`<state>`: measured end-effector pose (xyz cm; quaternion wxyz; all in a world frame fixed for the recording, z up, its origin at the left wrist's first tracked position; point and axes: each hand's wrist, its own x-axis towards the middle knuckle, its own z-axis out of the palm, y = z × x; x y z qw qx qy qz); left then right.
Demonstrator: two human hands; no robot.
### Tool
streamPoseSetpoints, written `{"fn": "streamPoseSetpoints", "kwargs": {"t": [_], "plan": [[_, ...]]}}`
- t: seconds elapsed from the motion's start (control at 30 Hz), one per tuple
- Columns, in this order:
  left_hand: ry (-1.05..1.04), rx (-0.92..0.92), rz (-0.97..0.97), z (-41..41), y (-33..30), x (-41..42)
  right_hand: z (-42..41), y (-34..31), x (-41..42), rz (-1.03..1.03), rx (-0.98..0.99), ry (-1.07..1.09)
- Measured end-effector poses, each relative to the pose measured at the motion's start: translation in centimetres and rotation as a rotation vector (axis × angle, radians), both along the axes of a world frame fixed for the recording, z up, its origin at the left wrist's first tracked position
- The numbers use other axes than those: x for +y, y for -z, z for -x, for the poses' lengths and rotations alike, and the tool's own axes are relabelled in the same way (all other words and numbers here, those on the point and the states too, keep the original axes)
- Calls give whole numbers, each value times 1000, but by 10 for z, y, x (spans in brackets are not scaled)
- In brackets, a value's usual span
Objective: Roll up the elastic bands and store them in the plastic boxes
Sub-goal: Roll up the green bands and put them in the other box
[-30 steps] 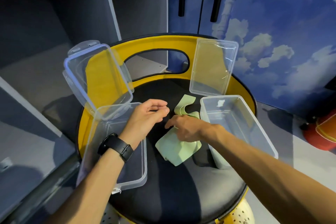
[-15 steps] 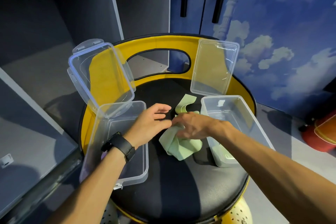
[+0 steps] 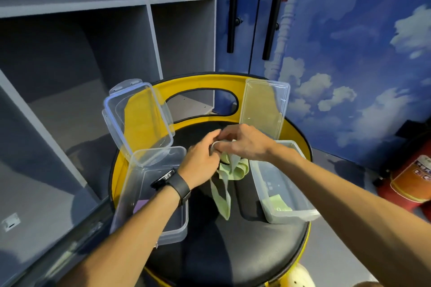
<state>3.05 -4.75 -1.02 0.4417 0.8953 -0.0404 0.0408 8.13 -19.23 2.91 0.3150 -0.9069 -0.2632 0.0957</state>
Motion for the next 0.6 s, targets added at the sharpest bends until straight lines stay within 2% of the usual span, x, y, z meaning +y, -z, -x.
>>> {"fn": "streamPoseSetpoints", "kwargs": {"t": [0.1,0.23,0.37,0.5,0.6], "plan": [[-42,-102,-14,2,-21,-1,5,-15,-1,-183,109,37],[-111,-147,35,1,-43,4,11,-26,-5,-429,370,84],[-160,-104,264,-3,-56,11,14,-27,-10,-524,572,98],[-188,-39,524,-3,-69,15,20,-32,-11,-562,626,40],[-177,7,637,-6,-75,19,23,-41,-9,-654,634,16]]}}
